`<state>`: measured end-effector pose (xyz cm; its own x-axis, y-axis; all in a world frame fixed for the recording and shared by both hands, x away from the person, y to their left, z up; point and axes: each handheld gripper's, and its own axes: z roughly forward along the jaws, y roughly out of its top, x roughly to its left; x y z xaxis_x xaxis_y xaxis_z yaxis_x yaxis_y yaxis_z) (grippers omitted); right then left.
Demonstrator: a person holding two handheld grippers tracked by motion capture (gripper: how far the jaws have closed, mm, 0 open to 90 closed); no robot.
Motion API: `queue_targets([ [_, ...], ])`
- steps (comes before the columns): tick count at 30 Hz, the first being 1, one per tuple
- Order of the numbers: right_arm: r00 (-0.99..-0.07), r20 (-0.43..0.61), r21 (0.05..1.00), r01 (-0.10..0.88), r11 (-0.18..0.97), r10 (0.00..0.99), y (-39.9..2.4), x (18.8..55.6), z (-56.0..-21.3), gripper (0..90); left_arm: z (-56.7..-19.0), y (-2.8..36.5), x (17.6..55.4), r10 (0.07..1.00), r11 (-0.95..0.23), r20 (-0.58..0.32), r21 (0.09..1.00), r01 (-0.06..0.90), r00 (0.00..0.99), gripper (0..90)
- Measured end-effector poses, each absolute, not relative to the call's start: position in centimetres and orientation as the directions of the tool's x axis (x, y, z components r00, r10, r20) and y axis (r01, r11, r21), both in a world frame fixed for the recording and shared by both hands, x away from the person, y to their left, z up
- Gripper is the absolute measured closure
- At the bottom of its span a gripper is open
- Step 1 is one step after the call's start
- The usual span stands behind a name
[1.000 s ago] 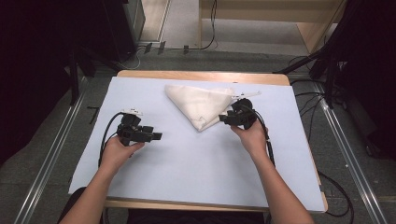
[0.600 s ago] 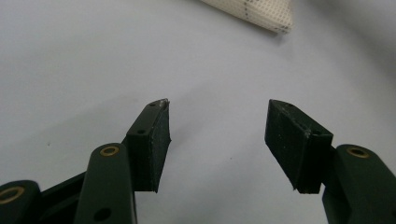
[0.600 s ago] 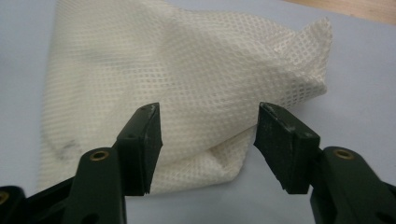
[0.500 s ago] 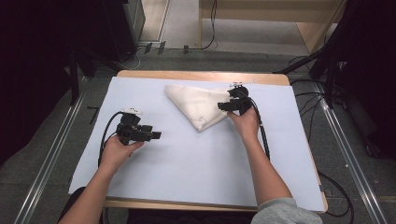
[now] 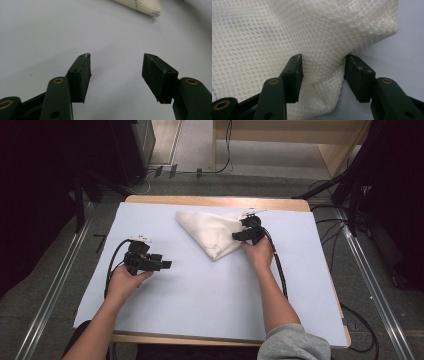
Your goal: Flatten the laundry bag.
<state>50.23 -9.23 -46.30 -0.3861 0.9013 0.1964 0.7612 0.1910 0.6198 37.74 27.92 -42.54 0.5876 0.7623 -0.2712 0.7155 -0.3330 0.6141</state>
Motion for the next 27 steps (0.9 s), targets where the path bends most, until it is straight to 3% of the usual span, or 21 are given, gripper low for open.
queue_targets([
  [5, -0.403, 0.159, 0.623, 0.749, 0.225, 0.901, -9.1, 50.3, -46.2, 56.8, -42.7, 27.8, 37.8, 0.761, -0.334, -0.275, 0.61, 0.718, 0.588, 40.8],
  [14, -0.427, 0.077, 0.635, 0.718, 0.286, 0.901, -8.7, 50.1, -46.1, 77.4, -42.8, 27.9, 37.9, 0.764, -0.332, -0.277, 0.606, 0.723, 0.583, 40.8],
  [16, -0.434, 0.061, 0.634, 0.712, 0.301, 0.899, -8.6, 50.1, -46.0, 85.3, -42.8, 28.0, 37.9, 0.764, -0.337, -0.275, 0.601, 0.725, 0.584, 40.7],
  [27, -0.456, 0.156, 0.65, 0.716, 0.257, 0.876, -9.3, 49.4, -43.5, 88.4, -43.0, 28.9, 38.1, 0.769, -0.333, -0.295, 0.572, 0.75, 0.567, 39.4],
])
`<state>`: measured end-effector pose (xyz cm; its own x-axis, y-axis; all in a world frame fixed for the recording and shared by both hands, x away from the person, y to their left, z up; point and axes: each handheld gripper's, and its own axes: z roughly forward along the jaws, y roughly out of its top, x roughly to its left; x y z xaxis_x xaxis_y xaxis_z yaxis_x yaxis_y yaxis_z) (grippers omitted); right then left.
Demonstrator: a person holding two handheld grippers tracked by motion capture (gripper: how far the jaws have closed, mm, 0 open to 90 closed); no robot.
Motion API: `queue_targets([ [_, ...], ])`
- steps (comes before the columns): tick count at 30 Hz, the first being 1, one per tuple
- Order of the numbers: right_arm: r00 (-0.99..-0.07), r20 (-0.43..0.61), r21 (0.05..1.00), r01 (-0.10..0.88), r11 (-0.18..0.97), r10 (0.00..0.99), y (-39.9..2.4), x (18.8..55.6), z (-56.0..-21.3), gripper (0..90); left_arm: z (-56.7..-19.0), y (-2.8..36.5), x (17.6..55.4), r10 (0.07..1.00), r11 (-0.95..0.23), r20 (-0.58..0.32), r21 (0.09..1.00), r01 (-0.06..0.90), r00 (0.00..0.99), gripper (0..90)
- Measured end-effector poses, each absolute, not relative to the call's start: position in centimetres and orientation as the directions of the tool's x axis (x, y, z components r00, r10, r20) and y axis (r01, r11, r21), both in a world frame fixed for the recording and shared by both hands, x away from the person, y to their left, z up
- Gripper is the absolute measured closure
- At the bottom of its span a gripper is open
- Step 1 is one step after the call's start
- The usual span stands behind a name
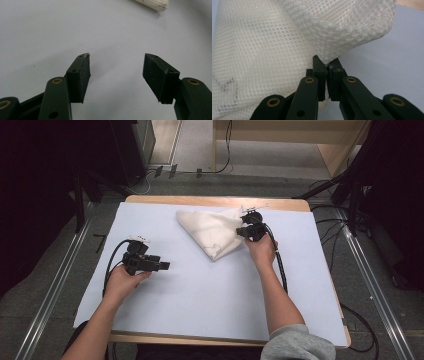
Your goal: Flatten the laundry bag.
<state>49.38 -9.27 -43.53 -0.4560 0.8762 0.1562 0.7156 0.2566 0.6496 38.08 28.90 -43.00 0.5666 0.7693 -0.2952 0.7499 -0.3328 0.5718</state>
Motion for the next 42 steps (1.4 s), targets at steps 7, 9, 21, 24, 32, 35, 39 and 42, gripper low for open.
queue_targets([
  [7, -0.485, 0.16, 0.655, 0.704, 0.275, 0.86, -9.2, 49.0, -42.8, 80.5, -42.7, 29.9, 38.0, 0.778, -0.297, -0.309, 0.585, 0.755, 0.546, 39.6],
  [9, -0.477, 0.17, 0.656, 0.708, 0.262, 0.862, -9.3, 49.0, -42.8, 78.8, -42.7, 29.8, 38.0, 0.778, -0.298, -0.31, 0.583, 0.756, 0.546, 39.6],
  [21, -0.51, 0.176, 0.695, 0.67, 0.261, 0.842, -8.4, 48.5, -41.2, 89.3, -42.5, 30.5, 37.9, 0.783, -0.282, -0.32, 0.583, 0.762, 0.534, 40.0],
  [24, -0.54, 0.167, 0.717, 0.64, 0.275, 0.825, -8.0, 47.6, -39.7, 89.3, -42.2, 31.4, 37.8, 0.791, -0.271, -0.326, 0.573, 0.774, 0.518, 40.8],
  [32, -0.628, 0.183, 0.751, 0.586, 0.305, 0.757, -6.0, 45.4, -37.6, 89.1, -41.2, 33.5, 37.6, 0.814, -0.221, -0.317, 0.606, 0.764, 0.486, 42.0],
  [35, -0.646, 0.184, 0.757, 0.574, 0.312, 0.741, -5.4, 45.1, -37.4, 89.1, -41.1, 34.2, 37.6, 0.823, -0.203, -0.316, 0.612, 0.765, 0.471, 42.0],
  [39, -0.694, 0.178, 0.756, 0.55, 0.354, 0.698, -3.3, 44.2, -37.1, 88.6, -41.1, 35.8, 37.4, 0.844, -0.167, -0.316, 0.613, 0.772, 0.433, 42.0],
  [42, -0.716, 0.169, 0.746, 0.542, 0.387, 0.678, -1.9, 43.9, -37.4, 88.3, -41.1, 36.4, 37.1, 0.845, -0.157, -0.323, 0.613, 0.775, 0.426, 42.9],
])
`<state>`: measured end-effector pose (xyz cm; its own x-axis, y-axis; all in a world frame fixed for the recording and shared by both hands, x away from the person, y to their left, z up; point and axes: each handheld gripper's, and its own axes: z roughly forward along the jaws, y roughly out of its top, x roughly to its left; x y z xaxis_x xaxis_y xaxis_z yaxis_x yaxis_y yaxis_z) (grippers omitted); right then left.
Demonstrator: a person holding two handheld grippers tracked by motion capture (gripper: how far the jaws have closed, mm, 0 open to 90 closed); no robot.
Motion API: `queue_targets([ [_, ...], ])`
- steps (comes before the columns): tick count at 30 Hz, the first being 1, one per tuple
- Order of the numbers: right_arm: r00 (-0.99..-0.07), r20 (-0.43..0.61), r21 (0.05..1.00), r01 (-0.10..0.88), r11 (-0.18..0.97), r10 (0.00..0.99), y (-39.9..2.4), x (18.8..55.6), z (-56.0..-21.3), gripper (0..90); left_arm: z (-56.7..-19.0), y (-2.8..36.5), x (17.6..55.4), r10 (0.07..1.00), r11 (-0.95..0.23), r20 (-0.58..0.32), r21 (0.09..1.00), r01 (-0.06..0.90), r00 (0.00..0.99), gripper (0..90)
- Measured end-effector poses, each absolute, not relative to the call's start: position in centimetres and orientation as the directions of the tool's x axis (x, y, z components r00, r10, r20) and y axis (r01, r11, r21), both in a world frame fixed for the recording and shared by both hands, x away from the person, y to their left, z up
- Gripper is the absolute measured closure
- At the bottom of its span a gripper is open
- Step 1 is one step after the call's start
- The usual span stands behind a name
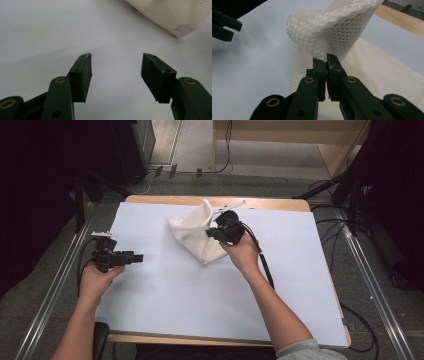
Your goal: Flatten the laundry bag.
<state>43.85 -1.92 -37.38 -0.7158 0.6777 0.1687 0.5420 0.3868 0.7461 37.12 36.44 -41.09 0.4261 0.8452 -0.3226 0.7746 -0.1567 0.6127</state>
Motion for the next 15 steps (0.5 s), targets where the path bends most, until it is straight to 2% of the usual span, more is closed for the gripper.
queue_targets([
  [12, -0.769, 0.188, 0.716, 0.533, 0.45, 0.611, 1.9, 43.4, -38.9, 86.8, -41.4, 37.6, 36.7, 0.859, -0.127, -0.33, 0.603, 0.787, 0.392, 43.8],
  [15, -0.78, 0.225, 0.718, 0.538, 0.442, 0.584, 2.3, 43.2, -38.9, 81.3, -41.4, 37.9, 36.5, 0.863, -0.12, -0.328, 0.604, 0.788, 0.384, 43.8],
])
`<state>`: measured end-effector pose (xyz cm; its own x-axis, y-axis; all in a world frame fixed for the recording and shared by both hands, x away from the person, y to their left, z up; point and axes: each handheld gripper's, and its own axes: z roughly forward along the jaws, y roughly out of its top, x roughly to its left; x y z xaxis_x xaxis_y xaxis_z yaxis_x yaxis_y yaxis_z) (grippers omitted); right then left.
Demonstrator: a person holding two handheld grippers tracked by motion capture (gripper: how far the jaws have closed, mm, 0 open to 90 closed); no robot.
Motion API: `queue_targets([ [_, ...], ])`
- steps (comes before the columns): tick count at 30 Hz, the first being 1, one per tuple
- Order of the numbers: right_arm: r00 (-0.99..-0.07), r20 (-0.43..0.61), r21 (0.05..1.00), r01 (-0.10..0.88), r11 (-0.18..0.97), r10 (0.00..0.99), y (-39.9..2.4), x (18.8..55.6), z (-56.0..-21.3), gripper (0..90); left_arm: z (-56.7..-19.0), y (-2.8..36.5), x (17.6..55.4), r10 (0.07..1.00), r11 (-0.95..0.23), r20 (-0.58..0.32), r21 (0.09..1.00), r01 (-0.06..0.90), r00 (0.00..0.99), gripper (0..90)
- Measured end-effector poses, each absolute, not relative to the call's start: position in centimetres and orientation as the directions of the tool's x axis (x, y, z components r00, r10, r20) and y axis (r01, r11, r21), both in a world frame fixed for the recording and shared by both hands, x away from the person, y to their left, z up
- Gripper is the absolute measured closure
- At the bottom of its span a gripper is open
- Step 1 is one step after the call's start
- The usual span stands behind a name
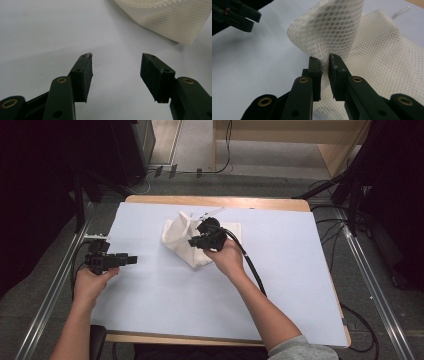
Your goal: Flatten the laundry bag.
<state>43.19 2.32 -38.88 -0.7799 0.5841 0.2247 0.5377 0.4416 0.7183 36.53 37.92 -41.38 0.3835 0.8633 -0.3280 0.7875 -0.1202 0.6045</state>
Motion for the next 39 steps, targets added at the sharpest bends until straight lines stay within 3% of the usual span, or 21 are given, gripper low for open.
queue_targets([
  [9, -0.821, 0.2, 0.727, 0.49, 0.48, 0.535, 2.3, 41.5, -37.3, 65.6, -41.3, 39.1, 36.3, 0.873, -0.095, -0.329, 0.608, 0.788, 0.359, 43.8],
  [17, -0.795, 0.189, 0.713, 0.514, 0.476, 0.576, 0.2, 41.8, -37.6, 67.4, -41.2, 40.7, 36.1, 0.885, -0.048, -0.336, 0.621, 0.783, 0.321, 44.4],
  [25, -0.762, 0.202, 0.701, 0.551, 0.453, 0.616, -0.3, 43.0, -39.3, 66.9, -41.3, 39.6, 36.3, 0.877, -0.092, -0.321, 0.619, 0.78, 0.358, 44.3],
  [29, -0.779, 0.15, 0.736, 0.499, 0.458, 0.608, 1.2, 43.8, -40.6, 66.3, -41.3, 39.1, 36.3, 0.871, -0.098, -0.326, 0.619, 0.779, 0.369, 44.1],
  [39, -0.759, 0.163, 0.711, 0.534, 0.458, 0.63, 4.6, 47.0, -41.7, 65.4, -41.3, 38.6, 36.4, 0.85, -0.127, -0.328, 0.632, 0.764, 0.413, 43.9],
])
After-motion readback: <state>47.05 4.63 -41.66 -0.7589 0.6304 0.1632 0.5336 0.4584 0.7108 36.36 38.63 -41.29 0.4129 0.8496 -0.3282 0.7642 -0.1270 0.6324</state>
